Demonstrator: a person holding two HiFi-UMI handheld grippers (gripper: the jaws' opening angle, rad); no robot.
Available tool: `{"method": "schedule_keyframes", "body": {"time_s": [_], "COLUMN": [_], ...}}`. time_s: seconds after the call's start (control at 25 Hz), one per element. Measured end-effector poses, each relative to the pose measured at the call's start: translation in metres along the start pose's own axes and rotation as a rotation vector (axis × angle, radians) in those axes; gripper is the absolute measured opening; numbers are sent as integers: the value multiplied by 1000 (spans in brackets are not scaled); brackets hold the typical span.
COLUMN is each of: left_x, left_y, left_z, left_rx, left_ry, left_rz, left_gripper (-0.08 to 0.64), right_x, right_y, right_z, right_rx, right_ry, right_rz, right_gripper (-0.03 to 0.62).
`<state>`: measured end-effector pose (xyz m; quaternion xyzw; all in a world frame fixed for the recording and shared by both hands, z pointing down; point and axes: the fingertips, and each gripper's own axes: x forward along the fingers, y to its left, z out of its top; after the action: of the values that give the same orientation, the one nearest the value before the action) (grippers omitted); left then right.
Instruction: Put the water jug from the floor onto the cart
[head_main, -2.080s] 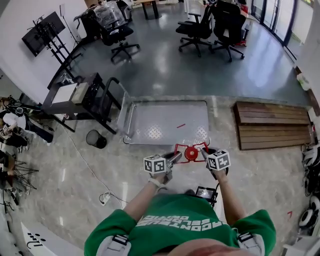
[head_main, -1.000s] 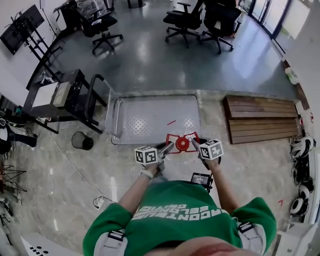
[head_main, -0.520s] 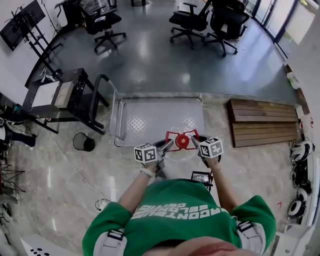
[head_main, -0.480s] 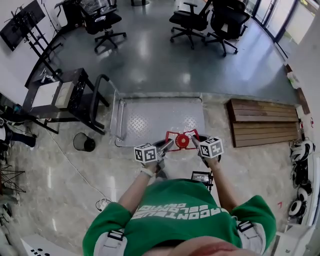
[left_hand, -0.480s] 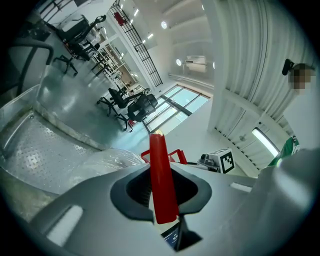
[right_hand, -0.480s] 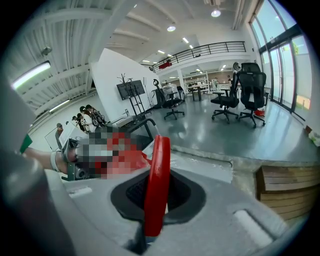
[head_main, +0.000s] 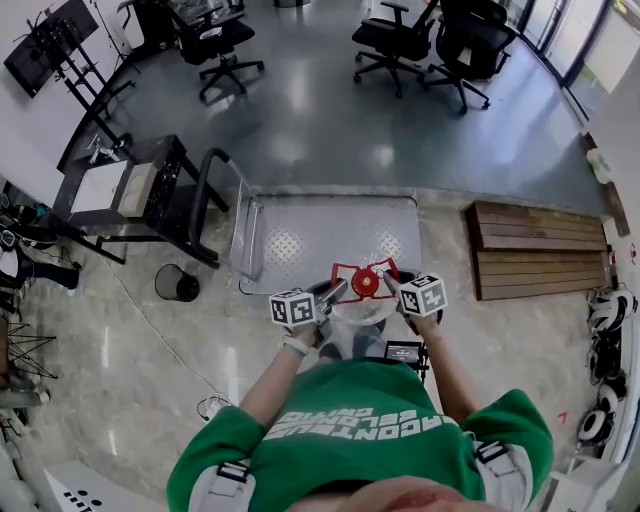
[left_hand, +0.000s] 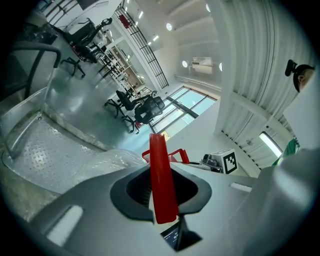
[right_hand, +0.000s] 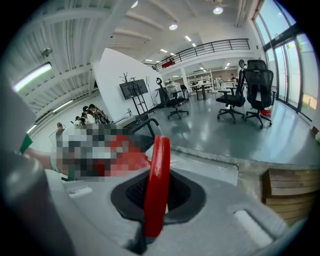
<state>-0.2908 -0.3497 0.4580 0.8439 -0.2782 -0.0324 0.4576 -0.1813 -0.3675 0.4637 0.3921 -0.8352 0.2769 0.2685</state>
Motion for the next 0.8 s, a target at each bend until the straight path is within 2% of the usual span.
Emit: {"method": "schedule_keyframes", "body": {"time_s": [0.24,0.64,0.8], "left_x": [25,97,127], "left_y": [20,44,43], "left_z": [19,70,86], "left_rx": [-19,-20,-53], "left_ry": [-11,4,-6], "left_rz": [28,92,72], "left_gripper": [83,81,81], "right_x": [25,47,56], "right_y": [-25,-100,-130], "right_z": [15,64,82], "right_rx": [-8,20,14], "right_ry": [9,-5,-12], "right_rz": [38,86,104], "right_gripper": [8,8,8]}}
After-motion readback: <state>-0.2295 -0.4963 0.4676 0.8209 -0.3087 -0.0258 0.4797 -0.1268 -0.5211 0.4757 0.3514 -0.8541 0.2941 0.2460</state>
